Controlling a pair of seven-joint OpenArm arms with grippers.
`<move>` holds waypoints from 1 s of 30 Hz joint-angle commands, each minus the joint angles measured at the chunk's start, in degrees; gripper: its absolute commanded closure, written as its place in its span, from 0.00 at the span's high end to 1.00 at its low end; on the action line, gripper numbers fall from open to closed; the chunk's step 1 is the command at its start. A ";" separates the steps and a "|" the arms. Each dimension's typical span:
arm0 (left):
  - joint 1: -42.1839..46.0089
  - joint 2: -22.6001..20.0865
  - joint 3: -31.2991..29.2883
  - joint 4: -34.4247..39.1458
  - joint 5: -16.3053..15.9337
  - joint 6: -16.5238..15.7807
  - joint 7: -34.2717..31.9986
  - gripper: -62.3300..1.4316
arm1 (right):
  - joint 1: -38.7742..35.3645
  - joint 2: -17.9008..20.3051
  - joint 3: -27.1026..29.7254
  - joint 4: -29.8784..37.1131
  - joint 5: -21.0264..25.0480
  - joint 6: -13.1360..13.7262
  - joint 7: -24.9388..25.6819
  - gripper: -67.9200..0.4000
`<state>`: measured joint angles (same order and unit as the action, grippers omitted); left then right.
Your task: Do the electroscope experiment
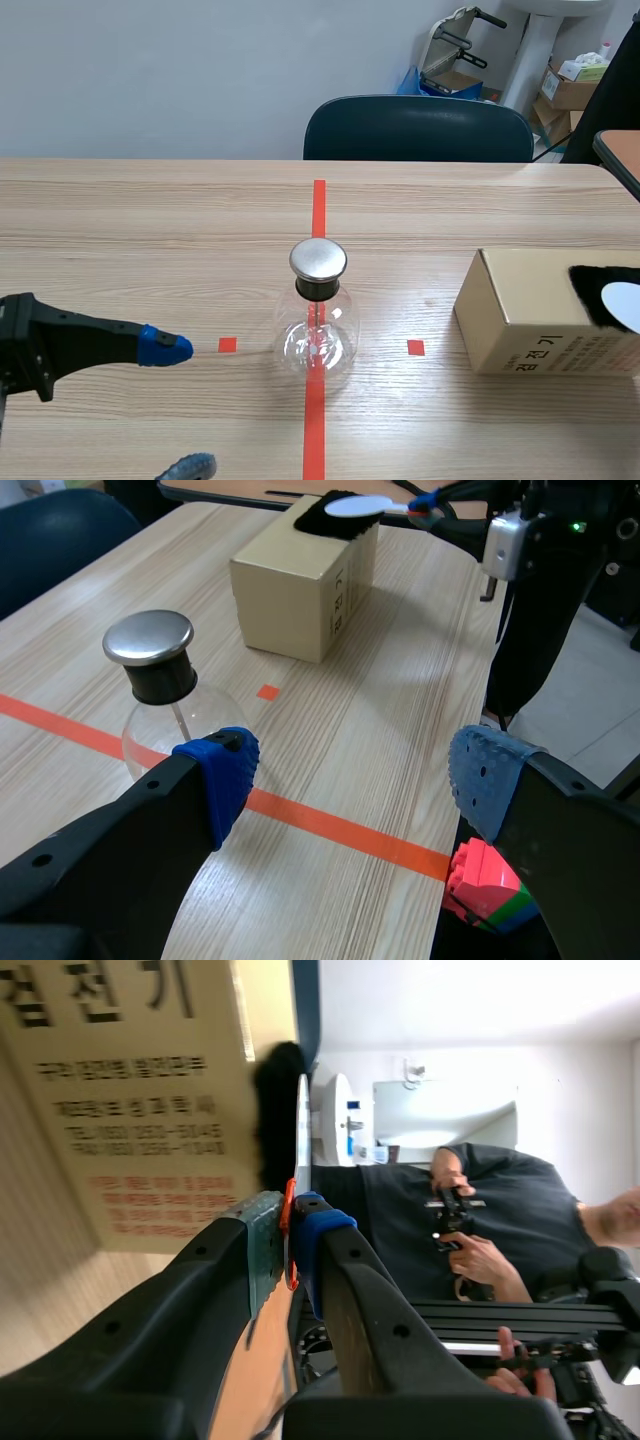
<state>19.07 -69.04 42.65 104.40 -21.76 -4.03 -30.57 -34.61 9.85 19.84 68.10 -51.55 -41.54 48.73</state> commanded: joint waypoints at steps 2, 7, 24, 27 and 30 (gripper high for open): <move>0.13 0.44 0.07 1.92 -0.28 0.02 -1.09 0.69 | 1.92 0.44 1.33 -0.44 1.27 -3.32 1.88 0.03; 0.13 0.44 0.07 1.92 -0.31 -0.17 -0.92 0.69 | 2.75 0.81 2.08 -3.34 1.22 -3.32 4.61 0.03; 0.13 0.46 0.07 1.90 -0.33 -0.15 -0.94 0.69 | 3.17 3.34 3.34 -5.86 -2.80 -3.32 7.63 0.03; 0.13 0.46 0.07 1.90 -0.33 -0.17 -0.94 0.69 | 3.08 3.65 3.34 -5.86 -4.28 -3.17 10.29 0.03; 0.11 0.44 0.07 1.90 -0.31 -0.15 -0.94 0.69 | 2.99 3.58 3.34 -5.88 -4.11 -3.19 4.70 0.03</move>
<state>19.07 -68.73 42.65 105.32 -21.76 -4.08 -30.50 -31.48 12.71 22.87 61.41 -56.80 -41.60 55.13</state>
